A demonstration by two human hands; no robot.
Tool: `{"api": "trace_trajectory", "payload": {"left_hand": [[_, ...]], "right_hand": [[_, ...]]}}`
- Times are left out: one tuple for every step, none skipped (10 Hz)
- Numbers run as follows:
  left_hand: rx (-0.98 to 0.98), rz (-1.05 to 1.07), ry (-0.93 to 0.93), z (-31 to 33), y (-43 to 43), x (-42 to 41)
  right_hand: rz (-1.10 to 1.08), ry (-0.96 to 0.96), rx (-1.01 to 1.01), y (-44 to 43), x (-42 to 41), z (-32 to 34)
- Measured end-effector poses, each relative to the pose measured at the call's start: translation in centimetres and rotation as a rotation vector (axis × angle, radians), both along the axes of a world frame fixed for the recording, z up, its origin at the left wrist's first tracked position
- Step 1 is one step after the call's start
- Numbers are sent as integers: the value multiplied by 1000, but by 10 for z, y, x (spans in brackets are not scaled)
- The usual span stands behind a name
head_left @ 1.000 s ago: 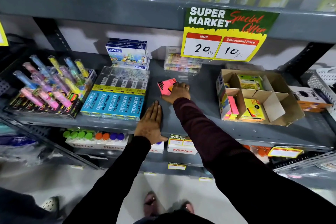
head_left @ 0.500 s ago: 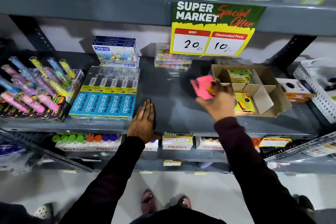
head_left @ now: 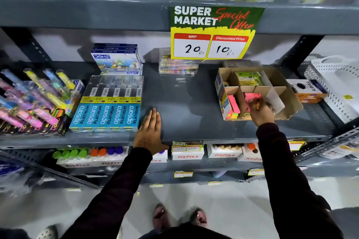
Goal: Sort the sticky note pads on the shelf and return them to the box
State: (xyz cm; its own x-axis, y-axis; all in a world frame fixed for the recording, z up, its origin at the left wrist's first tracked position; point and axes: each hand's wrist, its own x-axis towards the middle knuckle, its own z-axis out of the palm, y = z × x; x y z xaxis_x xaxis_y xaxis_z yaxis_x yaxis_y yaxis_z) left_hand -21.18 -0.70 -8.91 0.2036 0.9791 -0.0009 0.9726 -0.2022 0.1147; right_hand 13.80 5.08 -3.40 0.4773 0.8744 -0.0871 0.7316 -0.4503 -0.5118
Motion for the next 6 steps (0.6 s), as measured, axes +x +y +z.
{"api": "trace_trajectory", "payload": {"left_hand": [[4,-7,14,0,-1,0],[-18,6,16,6,-3,2],[-88,15,72,15,0,3],[-259,-47,219,42,-3,9],[-303,-76,135,80,-7,24],[-142,-125,18,133,-8,50]], "right_hand": [[20,-69,27,-3,-5,-5],[16,-125,35,-7,-14,-4],[7,-154,8,-8,-16,1],[11,-304,8,-23,-25,16],[107,-332,39,-36,-46,43],[398,-178,-4,-53,-80,95]]}}
